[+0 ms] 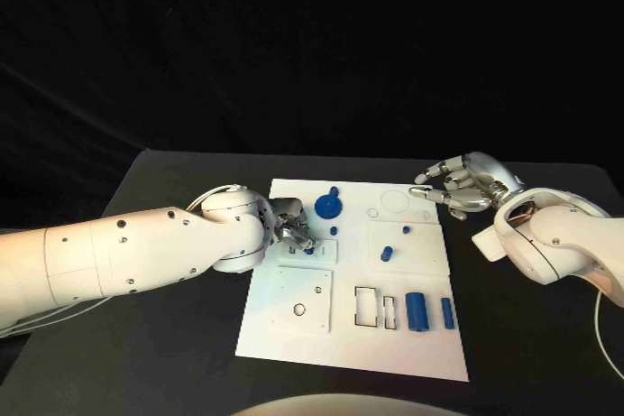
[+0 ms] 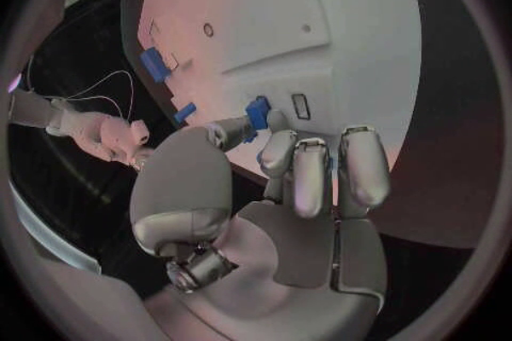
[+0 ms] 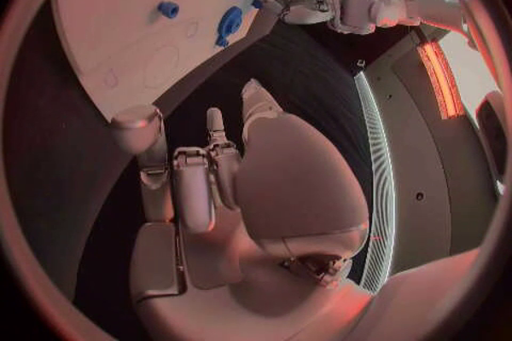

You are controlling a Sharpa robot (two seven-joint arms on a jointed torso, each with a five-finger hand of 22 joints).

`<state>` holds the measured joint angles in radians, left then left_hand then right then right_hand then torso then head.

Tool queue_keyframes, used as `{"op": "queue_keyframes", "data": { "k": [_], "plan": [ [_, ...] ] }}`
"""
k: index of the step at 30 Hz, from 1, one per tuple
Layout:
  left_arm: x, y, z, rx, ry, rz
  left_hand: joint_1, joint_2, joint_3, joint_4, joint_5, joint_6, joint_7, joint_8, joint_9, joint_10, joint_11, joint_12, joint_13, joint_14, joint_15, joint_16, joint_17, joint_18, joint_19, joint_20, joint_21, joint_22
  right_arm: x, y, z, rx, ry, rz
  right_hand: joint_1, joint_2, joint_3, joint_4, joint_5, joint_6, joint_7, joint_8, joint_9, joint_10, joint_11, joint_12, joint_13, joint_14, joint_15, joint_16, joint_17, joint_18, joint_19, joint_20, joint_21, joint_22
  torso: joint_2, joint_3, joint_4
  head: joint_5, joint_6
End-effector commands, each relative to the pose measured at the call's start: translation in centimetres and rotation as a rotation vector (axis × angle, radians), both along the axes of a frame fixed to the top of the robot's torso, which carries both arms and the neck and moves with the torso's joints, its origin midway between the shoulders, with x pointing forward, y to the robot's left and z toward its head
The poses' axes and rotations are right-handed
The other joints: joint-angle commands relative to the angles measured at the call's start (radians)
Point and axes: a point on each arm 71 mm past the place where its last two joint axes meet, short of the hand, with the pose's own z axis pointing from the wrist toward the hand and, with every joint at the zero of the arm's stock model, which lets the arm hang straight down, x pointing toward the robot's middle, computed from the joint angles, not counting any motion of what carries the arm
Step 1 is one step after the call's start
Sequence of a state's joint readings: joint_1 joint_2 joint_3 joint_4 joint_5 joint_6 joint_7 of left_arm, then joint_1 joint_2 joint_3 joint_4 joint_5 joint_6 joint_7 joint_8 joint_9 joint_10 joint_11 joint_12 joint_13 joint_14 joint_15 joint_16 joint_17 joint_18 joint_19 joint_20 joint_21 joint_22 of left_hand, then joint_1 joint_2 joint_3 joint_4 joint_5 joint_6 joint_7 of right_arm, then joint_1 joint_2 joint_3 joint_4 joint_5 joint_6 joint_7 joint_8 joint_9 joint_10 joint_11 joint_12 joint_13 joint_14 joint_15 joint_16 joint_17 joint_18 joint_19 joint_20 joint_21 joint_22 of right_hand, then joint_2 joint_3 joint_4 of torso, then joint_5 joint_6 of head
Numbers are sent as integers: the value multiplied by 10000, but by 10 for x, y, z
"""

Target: Assemble the parts on the task board

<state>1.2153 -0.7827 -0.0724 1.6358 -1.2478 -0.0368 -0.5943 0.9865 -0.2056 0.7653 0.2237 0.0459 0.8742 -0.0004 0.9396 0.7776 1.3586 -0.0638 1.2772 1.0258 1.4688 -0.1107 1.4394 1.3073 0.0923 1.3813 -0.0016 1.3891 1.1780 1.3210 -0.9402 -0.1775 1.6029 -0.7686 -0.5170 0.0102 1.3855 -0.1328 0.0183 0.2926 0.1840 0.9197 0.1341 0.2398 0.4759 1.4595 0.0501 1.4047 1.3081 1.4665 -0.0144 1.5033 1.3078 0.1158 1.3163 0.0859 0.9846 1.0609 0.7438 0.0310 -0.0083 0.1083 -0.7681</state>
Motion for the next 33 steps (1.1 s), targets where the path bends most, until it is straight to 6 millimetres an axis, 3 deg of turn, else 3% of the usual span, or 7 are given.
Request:
{"op": "queue_keyframes", "data": {
  "k": [1,18,24,33],
  "plan": [
    [-3,-1,-7,163,425,-140,-133,-17,-113,33,34,24,18,-70,-17,30,-8,5,10,496,-64,57,570,-130,62,-30,49,18,0,1,0,36,-82,81,-83,-8,-55,3,-7,-58,-22,47,17,-73,-10,-49,955,662,-85,-64,913,143,-2,-41,-66,-2,3,-3,-1,-5,-3],
    [-2,0,-7,154,419,-91,-301,-21,-652,373,34,64,21,-100,-3,26,-4,18,7,497,-61,57,571,-128,59,-29,39,16,0,0,1,56,-87,65,-155,-7,-84,4,-8,-64,-24,58,19,-79,-12,-58,945,662,-87,-67,910,144,0,-42,-78,-5,1,-6,0,1,25],
    [-2,1,-7,149,412,-67,-427,21,-1089,625,33,92,31,-117,8,26,3,28,9,497,-55,56,571,-130,62,-25,38,27,0,0,1,60,-88,53,-178,-8,-95,3,-8,-67,-25,62,20,-80,-13,-60,942,659,-87,-73,897,145,-1,-42,-86,-10,0,-5,1,8,38],
    [-2,1,-7,130,401,-46,-852,141,-1846,690,33,114,26,-161,20,34,2,49,18,498,-54,57,574,-133,77,-23,44,57,0,-1,1,57,-94,29,-378,-9,-202,7,-11,-88,-31,92,28,-81,-16,-62,935,661,-90,-76,902,146,5,-45,-114,-15,0,-6,-5,16,47]
  ]
}}
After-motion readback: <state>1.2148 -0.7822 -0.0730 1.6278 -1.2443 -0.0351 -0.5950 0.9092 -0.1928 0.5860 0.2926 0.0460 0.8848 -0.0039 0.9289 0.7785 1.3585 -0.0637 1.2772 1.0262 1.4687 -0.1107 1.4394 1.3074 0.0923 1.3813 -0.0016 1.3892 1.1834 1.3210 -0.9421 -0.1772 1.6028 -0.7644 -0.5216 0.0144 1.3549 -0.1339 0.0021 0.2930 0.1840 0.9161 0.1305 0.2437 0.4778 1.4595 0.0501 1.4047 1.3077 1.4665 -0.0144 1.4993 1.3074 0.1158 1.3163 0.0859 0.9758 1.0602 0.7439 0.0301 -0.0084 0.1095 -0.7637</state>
